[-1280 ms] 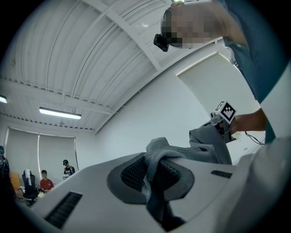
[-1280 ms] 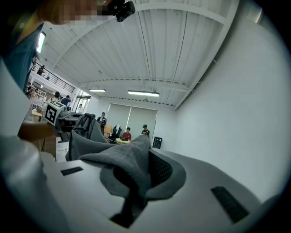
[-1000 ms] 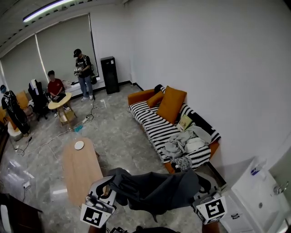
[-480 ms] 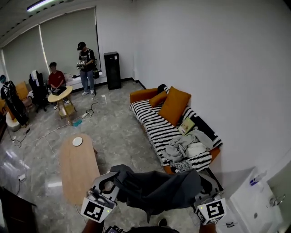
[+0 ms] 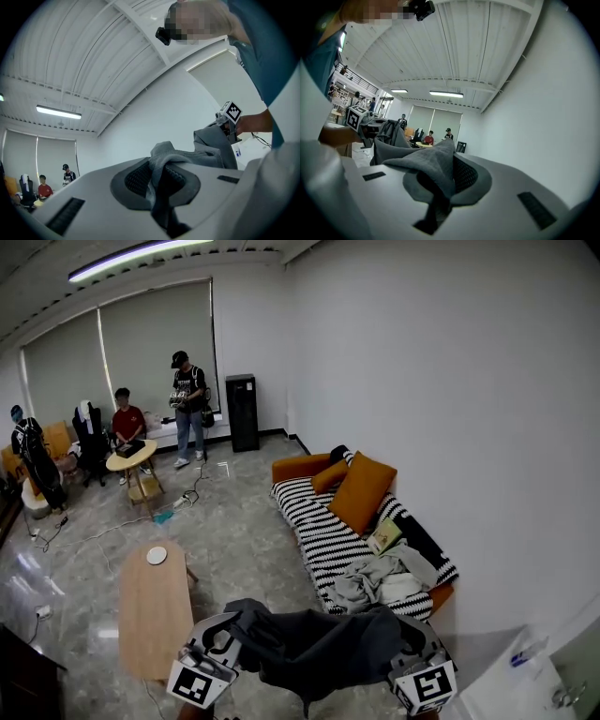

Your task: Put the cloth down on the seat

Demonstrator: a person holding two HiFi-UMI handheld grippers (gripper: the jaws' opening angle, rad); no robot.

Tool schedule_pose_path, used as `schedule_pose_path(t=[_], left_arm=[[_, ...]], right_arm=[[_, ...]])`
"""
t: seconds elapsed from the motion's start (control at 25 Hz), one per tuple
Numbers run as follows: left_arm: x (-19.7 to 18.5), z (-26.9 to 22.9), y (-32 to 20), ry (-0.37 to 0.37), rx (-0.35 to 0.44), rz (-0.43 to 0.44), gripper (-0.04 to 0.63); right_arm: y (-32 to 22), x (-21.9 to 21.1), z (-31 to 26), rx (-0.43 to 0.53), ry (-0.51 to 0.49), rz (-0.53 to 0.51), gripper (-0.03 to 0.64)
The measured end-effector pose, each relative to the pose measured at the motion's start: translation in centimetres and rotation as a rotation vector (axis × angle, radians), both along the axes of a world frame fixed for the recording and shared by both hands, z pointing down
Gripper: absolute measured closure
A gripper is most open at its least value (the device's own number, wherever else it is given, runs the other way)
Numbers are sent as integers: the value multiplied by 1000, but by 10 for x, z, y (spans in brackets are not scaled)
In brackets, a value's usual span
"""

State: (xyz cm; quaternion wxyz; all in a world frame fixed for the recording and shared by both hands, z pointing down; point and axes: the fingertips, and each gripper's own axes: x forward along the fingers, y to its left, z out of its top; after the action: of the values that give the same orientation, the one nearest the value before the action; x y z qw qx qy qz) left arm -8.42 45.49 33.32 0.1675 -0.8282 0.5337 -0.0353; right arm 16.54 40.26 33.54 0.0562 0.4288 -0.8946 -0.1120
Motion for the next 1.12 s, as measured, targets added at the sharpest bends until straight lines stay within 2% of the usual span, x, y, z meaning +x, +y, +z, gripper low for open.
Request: schedule_pose_path(t=[0.32,0.56,0.8,1.12], left_arm=[[27,5,-29,-41,-26,-14,563],[13,2,-57,-26,-15,36,563],[-22,-8,-82,12,22,82,563],[-40,-1,-121,19,2,98,563]], right_arm=[[-40,24,4,1,-28,-16,584],[-62,7,7,-17,-18,21,584],[-76,-26,0,-27,4,69,586],[-113,-42,-4,-1,19,139,584]])
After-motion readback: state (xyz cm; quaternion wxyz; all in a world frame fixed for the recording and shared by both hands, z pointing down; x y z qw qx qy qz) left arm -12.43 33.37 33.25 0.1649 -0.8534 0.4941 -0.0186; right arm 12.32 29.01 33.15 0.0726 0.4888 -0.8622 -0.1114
